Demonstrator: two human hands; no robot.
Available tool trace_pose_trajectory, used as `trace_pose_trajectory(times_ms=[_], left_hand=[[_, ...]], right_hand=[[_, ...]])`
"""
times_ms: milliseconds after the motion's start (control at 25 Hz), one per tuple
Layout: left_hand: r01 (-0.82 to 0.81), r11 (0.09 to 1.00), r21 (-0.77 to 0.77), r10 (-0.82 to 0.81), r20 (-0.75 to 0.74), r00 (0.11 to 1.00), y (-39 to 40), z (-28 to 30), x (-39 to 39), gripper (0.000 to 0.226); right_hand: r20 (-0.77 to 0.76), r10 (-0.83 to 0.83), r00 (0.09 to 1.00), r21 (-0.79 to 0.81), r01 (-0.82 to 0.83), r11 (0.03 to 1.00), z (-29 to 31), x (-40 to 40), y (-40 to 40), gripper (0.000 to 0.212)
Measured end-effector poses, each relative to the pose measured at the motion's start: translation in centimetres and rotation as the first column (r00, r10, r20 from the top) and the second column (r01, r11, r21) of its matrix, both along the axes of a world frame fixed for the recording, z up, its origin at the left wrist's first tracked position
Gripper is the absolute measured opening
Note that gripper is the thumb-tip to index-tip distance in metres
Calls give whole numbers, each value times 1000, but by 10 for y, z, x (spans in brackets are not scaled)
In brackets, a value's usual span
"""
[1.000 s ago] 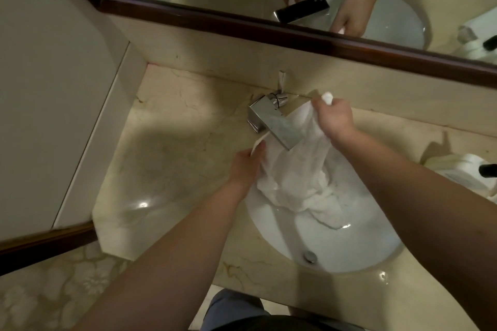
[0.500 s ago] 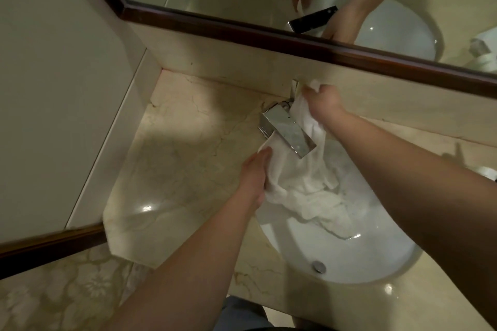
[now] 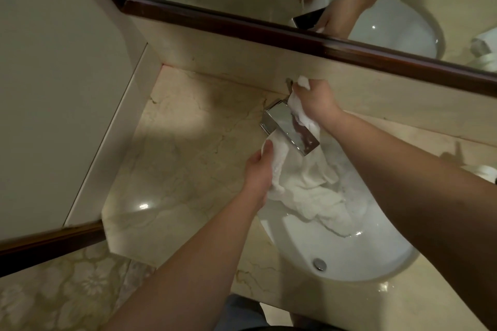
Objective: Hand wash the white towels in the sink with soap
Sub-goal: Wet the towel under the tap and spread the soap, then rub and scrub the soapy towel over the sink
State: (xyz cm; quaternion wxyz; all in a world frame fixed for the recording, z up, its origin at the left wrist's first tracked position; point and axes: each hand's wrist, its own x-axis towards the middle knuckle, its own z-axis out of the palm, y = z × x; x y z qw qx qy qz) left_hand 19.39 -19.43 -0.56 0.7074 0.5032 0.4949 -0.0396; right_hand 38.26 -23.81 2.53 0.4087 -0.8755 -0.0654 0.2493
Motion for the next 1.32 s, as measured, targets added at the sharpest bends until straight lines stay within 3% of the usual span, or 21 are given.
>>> trace_pose_trajectory(times_ms=[160, 360, 480, 640, 760, 880, 1080, 1200, 1320], left_hand=[[103, 983, 149, -97, -47, 994, -3, -2, 0, 46], [315, 903, 291, -279, -158, 947, -3, -5, -10, 54], [393, 864, 314, -363, -153, 919, -3, -2, -14, 54], [544, 759, 357, -574, -27, 819, 2, 18, -13, 32], [543, 719, 434, -612, 26, 791, 3, 37, -7, 23], [534, 712, 456, -638, 100, 764, -2, 58, -2, 29], [492, 645, 585, -696, 184, 694, -20, 108, 4, 57], [539, 555, 634, -770, 146, 621, -30, 141, 7, 55], [631, 475, 614, -823, 55, 566, -35, 166, 8, 51]], right_hand=[[33, 57, 998, -163, -51, 985, 4, -7, -36, 42], [-90, 105, 990, -359, -131, 924, -7, -32, -107, 62], [-143, 122, 982, -315, -162, 935, 0, -48, -145, 66], [-231, 157, 960, -244, -213, 946, 30, -70, -193, 70], [-319, 161, 934, -220, -238, 946, 56, -93, -217, 63], [-323, 169, 931, -216, -246, 945, 72, -114, -238, 77], [-250, 19, 968, -18, -24, 1000, 128, -148, -248, 45], [-149, -145, 978, 111, 162, 980, 157, -164, -252, 21], [-114, -205, 972, 240, 227, 944, 173, -168, -257, 9]])
